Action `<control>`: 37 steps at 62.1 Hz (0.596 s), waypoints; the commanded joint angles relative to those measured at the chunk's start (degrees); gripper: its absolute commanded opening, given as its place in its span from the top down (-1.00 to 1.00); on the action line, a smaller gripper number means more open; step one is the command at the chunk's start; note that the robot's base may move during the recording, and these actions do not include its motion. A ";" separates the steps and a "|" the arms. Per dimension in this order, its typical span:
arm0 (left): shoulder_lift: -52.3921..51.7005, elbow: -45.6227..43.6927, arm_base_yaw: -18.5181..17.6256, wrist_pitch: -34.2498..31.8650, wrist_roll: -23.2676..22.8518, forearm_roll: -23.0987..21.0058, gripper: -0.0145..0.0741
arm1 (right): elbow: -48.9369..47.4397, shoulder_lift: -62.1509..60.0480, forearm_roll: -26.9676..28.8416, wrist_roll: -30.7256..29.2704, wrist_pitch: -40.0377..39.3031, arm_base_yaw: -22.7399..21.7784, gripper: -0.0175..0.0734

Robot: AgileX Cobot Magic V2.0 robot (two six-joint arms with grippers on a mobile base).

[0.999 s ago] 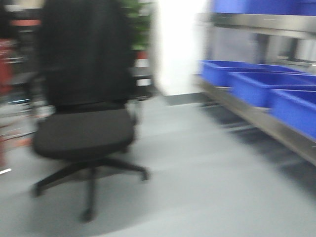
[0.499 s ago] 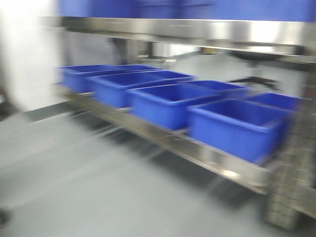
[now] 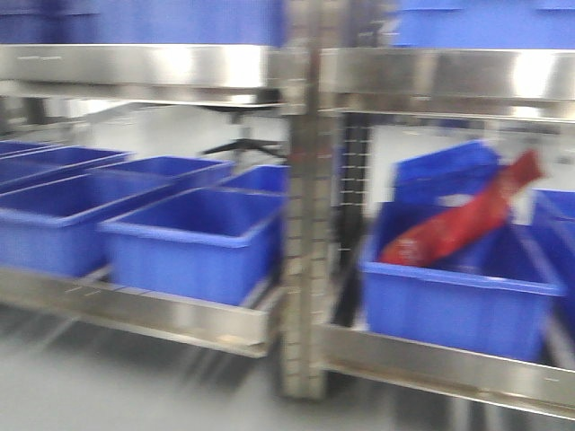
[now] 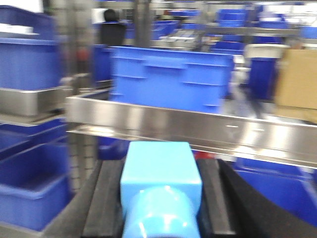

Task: Grab block from conveyor and place in blue bin
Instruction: 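Turn the base to face the shelf of blue bins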

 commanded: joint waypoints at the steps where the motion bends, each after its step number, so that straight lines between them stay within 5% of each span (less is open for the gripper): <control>1: -0.15 -0.04 0.14 -1.17 -0.08 -0.31 0.92 | 0.01 -0.06 -0.13 -0.25 -1.39 -0.09 0.97; 37: -0.15 -0.04 0.14 -1.17 -0.08 -0.31 0.92 | 0.01 -0.06 -0.13 -0.25 -1.39 -0.09 0.97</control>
